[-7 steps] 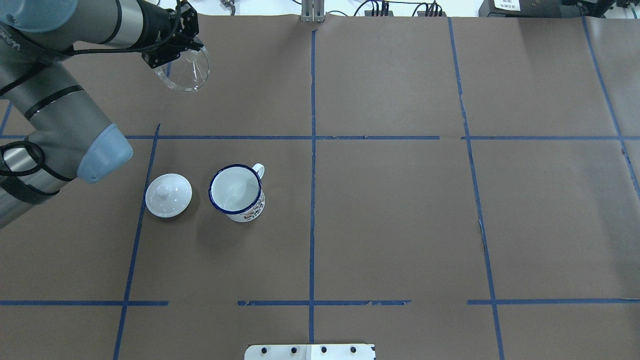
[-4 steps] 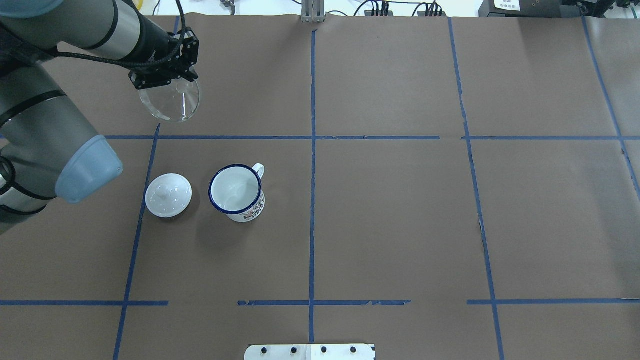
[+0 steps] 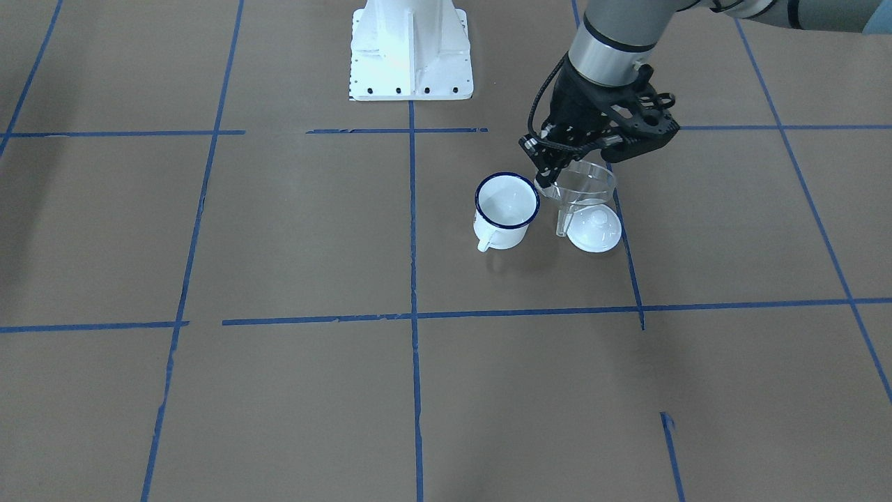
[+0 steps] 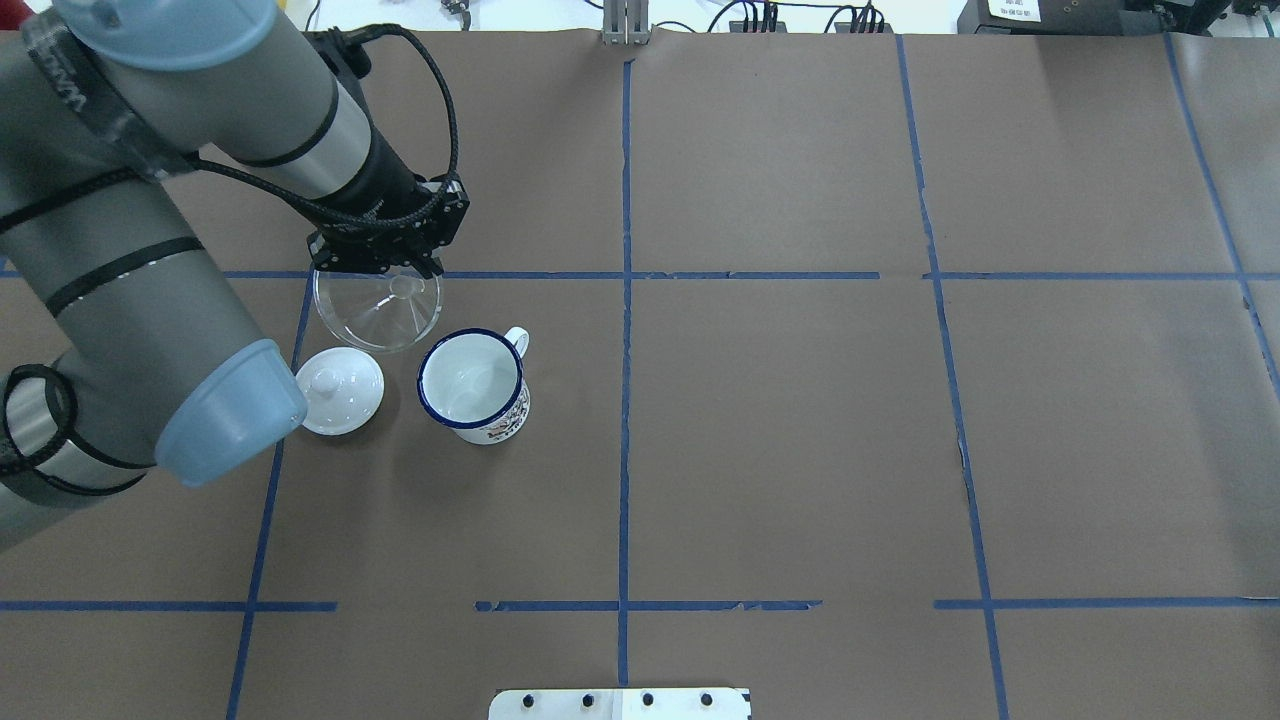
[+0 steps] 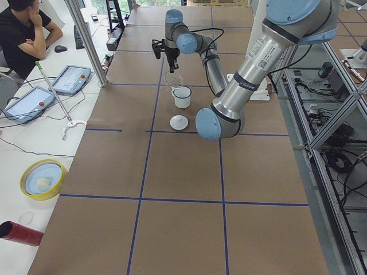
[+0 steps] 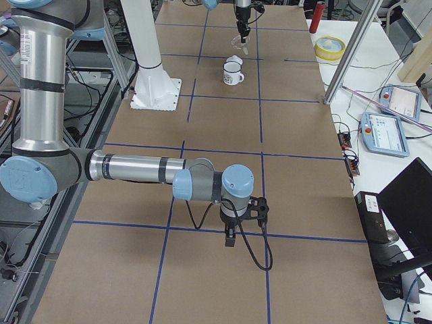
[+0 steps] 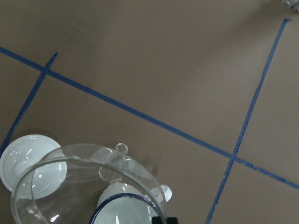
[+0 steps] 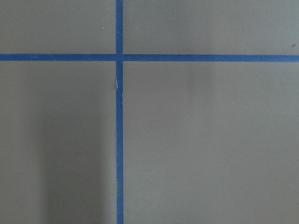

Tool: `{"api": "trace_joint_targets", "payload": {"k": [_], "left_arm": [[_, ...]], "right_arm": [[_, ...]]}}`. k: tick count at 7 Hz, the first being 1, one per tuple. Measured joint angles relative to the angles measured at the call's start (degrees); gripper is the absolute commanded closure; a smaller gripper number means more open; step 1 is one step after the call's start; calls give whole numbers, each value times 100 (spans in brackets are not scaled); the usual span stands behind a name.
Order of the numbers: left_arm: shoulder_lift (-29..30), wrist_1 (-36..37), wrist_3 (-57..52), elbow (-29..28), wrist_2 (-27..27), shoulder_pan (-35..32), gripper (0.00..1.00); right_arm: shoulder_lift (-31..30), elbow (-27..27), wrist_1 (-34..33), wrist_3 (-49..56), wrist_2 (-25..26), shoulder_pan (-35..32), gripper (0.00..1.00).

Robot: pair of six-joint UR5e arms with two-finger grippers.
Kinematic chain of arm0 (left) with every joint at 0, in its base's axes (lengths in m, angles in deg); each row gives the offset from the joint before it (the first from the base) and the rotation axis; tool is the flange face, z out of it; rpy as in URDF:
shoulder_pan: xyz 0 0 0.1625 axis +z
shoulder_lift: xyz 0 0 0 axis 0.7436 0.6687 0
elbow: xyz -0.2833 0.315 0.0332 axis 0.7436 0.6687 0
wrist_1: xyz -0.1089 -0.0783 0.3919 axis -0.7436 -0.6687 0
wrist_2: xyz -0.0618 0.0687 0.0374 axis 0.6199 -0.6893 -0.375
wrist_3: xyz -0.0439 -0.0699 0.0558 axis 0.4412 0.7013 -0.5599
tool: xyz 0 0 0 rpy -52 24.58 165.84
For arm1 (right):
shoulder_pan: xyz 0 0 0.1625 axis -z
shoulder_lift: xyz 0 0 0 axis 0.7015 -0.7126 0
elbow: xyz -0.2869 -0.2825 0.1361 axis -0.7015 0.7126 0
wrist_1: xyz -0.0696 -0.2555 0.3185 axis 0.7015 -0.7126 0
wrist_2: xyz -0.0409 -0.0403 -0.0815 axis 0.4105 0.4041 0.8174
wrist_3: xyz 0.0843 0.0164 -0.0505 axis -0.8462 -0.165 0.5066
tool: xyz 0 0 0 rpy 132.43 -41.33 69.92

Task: Place funnel on cup
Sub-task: 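Lift the glass bowl and carry it over the mug with the left gripper, then lower the glass bowl onto the mug opening and open the left gripper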

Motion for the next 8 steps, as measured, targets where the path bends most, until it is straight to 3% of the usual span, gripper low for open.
{"api": "trace_joint_targets", "payload": {"k": [4,8], "left_arm": [[133,162,-36,-64,-5,629,100],[394,126,-191,-566,-64,771,100]], "right_arm": [[0,-5,0,0,0,0,0],[0,-5,0,0,0,0,0]]}}
